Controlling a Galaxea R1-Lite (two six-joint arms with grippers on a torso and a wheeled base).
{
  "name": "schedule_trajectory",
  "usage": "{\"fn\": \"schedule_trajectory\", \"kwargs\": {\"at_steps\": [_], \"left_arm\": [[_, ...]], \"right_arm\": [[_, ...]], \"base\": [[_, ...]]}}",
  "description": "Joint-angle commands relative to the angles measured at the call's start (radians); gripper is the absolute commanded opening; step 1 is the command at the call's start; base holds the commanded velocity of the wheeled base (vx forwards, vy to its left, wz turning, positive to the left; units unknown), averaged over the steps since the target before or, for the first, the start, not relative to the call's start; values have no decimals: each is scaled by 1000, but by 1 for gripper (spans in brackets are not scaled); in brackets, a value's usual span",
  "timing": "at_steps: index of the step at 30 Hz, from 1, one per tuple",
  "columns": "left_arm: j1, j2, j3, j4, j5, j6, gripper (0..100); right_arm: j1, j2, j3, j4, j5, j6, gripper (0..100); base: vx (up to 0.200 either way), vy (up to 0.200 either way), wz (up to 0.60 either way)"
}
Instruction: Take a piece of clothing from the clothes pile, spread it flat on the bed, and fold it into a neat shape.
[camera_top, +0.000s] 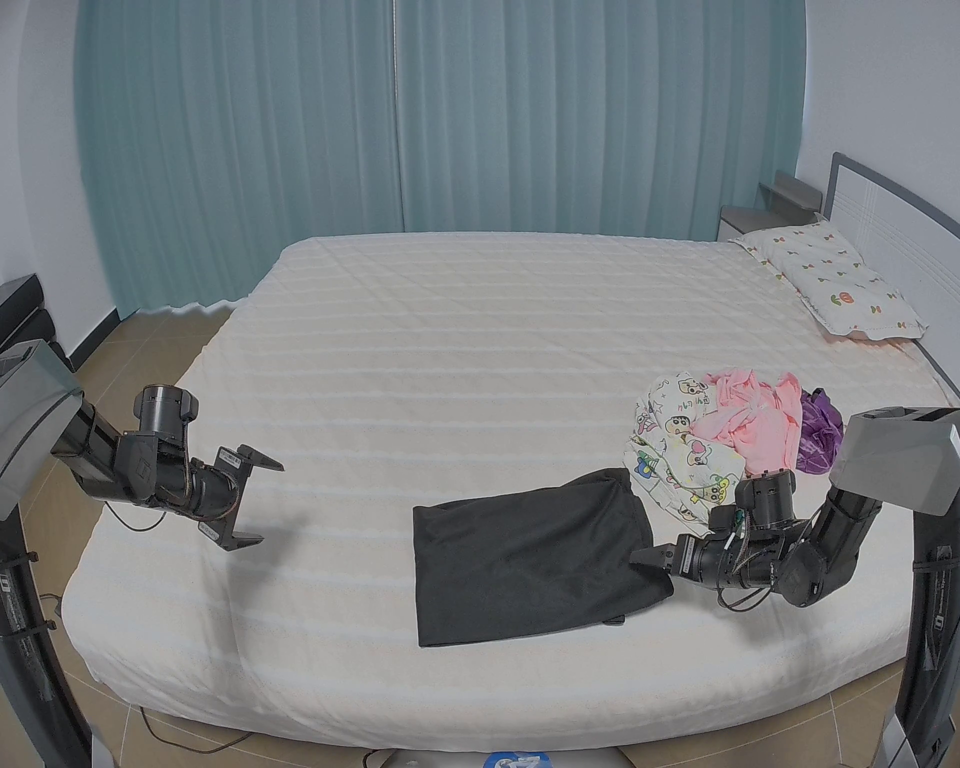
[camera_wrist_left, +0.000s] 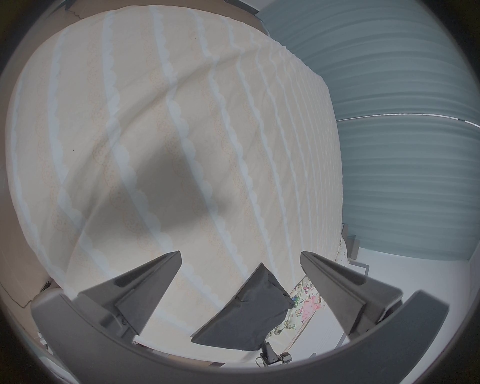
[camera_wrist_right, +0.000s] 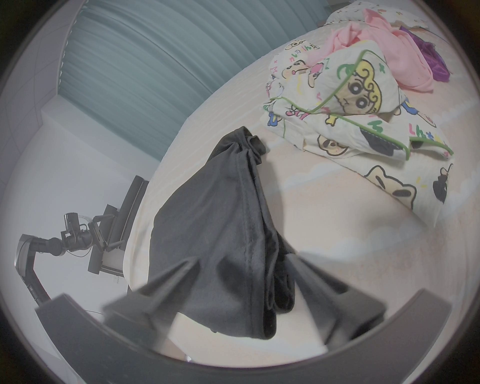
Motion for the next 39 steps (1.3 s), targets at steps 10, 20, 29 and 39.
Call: {"fn": "schedule_trajectory", "kwargs": {"at_steps": [10, 20, 29, 39], "left_arm": [[0, 1, 1, 0, 0, -2, 100], [0, 1, 1, 0, 0, -2, 100], [0, 1, 2, 0, 0, -2, 100], [0, 1, 4, -1, 0, 0, 100]], "right_arm": [[-28, -31, 73, 6, 0, -33, 0], [-37, -30, 62, -6, 2, -58, 100], [-20, 73, -108, 3, -8, -43, 100], [21, 183, -315, 118, -6, -49, 100]], "base": [[0, 0, 0], [0, 0, 0], [0, 0, 0], [0, 0, 0]]}}
